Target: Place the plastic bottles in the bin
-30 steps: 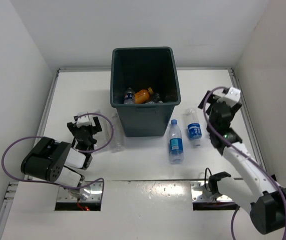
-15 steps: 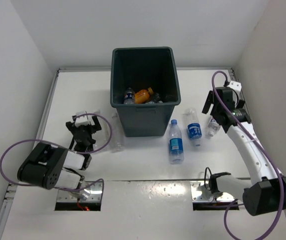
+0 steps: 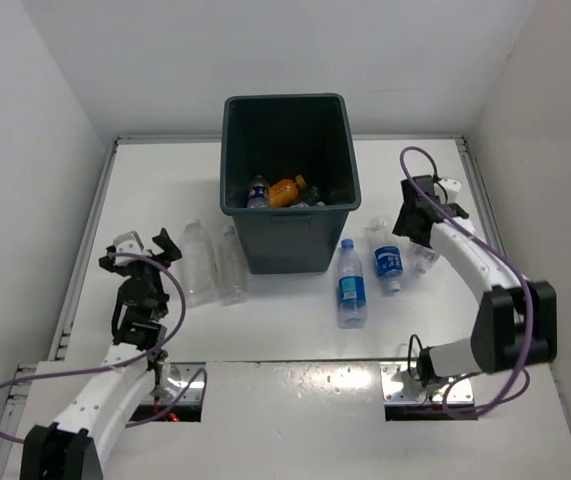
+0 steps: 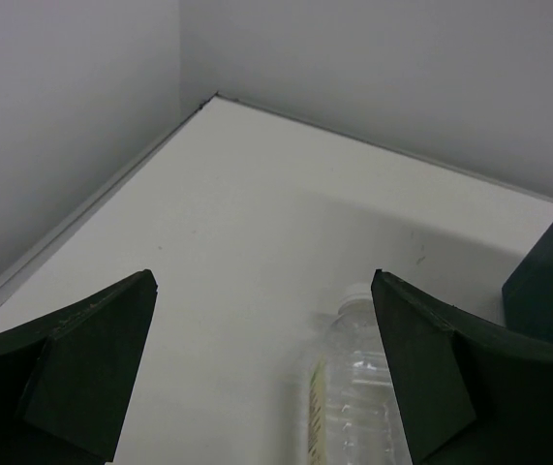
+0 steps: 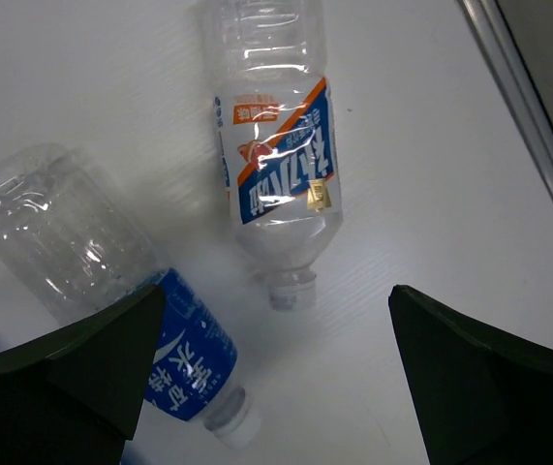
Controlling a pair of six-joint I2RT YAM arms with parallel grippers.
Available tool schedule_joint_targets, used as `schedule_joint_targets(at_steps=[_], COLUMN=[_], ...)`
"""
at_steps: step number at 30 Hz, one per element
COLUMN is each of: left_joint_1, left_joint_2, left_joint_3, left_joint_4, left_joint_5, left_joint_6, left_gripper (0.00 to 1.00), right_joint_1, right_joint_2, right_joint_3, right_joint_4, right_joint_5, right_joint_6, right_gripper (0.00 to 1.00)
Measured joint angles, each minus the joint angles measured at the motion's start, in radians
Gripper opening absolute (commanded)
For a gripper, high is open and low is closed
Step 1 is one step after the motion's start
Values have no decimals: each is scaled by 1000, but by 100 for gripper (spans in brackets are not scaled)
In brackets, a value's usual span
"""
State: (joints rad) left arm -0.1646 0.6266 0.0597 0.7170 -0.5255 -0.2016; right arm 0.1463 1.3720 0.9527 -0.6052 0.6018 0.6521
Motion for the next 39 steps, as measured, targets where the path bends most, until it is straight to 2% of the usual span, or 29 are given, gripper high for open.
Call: schedule_joint_targets(at_steps=[4,11,15,19,24,28,32,39], left_joint_1=[1,-5,-45,-73,-94,-105,-105,-107], left_joint_2=[-64,-4,-14,-13,-8,1,7,11], left_joint_3=[44,260,270,254,250,250,250,250], left_joint_4=[-191,-451,-512,-557,-570,-571,-573,-582], left_joint_5=[7,16,-50,-117,-126,-126,-139,-173], left_joint_6=[-24,-46,-60,-81,-80,-77,-77,-83], left_gripper=[100,100,100,100,100,100,100,100], right_joint_1=[-21,-86,-120,-192,-286,-322,-337,-373], right_joint_2=[141,268,282,364,492,523,554,580], right_joint_3=[59,189,197,205,251,256,257,266], right_joint_4=[-2,-27,-15,-5,-24,-24,-18,-26], right_joint_5=[-34,-30,-42,-104,-220,-298,-386,-520], right_joint_6=[50,90,80,55,7,-28,-53,-77], right_gripper=[100,100,100,100,100,100,85,70])
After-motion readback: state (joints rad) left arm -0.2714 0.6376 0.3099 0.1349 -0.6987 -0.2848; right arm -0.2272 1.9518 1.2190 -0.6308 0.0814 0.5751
